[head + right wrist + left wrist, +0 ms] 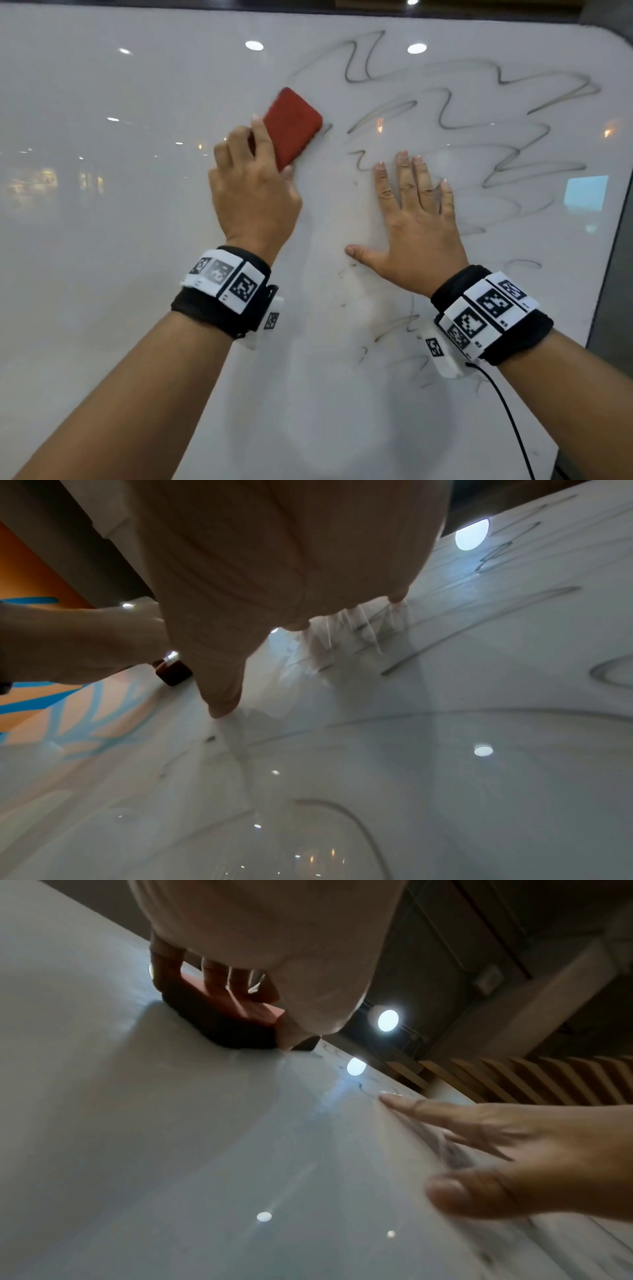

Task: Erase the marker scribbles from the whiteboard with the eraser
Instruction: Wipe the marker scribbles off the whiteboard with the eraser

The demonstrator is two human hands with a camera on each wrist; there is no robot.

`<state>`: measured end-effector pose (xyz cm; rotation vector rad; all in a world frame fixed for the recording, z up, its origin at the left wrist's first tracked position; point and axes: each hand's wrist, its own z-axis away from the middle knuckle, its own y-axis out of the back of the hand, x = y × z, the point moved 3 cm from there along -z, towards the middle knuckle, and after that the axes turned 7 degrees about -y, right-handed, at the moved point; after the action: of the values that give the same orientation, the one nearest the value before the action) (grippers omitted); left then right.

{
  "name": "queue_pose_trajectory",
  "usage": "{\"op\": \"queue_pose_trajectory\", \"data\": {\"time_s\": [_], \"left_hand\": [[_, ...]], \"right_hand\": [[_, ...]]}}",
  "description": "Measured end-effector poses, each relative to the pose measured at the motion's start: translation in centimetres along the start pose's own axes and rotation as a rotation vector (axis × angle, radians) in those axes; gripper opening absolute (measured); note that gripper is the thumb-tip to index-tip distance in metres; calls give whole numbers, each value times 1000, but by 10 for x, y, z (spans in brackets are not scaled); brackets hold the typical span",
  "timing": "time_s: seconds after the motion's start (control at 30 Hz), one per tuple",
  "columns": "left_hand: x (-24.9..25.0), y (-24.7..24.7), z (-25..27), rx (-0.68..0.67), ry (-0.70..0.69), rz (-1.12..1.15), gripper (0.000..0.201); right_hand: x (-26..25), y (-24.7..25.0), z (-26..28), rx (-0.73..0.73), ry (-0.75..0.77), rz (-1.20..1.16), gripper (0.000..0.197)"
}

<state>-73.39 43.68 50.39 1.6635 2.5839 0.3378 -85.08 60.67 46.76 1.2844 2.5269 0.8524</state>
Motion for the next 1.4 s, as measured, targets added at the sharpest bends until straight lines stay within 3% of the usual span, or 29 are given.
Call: {"op": "queue_pose_trajectory", "data": {"time_s": [0.03, 0.17, 0.23, 0.4, 0.43, 0.57, 0.6, 0.67, 0.77, 0.8, 0.9, 0.97, 1.03, 1.17, 1.23, 1.33, 1.4], "left_hand": [[1, 0, -2, -2, 4, 2, 69], [20, -9, 15, 0, -339, -35, 67], [14, -8, 12, 10, -417, -71, 66], [-5, 3, -12, 26, -87, -13, 68], [-1, 3, -9, 27, -139, -7, 68], [26, -6, 24, -17, -625, -18, 66], [25, -7, 24, -21, -665, -38, 65], [14, -5, 9, 7, -548, -61, 66], [-4, 5, -23, 51, -183, -15, 68], [-3, 5, -25, 46, -172, -8, 68], [23, -4, -2, 20, -505, -36, 67], [24, -7, 5, 22, -613, -56, 65], [14, -6, -9, 68, -511, -60, 66], [-5, -1, -31, 118, -76, 58, 66], [5, -4, -21, 124, -128, 65, 66], [13, -10, -11, 114, -405, -19, 63], [1, -5, -25, 116, -388, -58, 63]], "right_hand": [[0, 0, 0, 5, 0, 2, 115], [1, 2, -4, 7, 7, -6, 118], [3, 6, -12, -7, 8, -5, 122], [8, 17, -34, -10, -32, -23, 126], [8, 17, -34, -3, -32, -24, 126], [8, 15, -34, 24, -19, -46, 127], [8, 15, -34, 28, -17, -49, 127], [8, 14, -34, 20, -22, -41, 126], [9, 13, -34, 4, -20, -25, 125], [9, 14, -33, 7, -19, -25, 124], [8, 14, -33, 12, -24, -38, 125], [7, 16, -34, 8, -24, -48, 127], [8, 20, -38, -3, -12, -33, 129], [8, 27, -51, 0, 15, -15, 129], [7, 28, -55, 5, 18, -12, 129], [6, 27, -56, 18, 21, -10, 129], [6, 27, -56, 18, 21, -8, 128]]}}
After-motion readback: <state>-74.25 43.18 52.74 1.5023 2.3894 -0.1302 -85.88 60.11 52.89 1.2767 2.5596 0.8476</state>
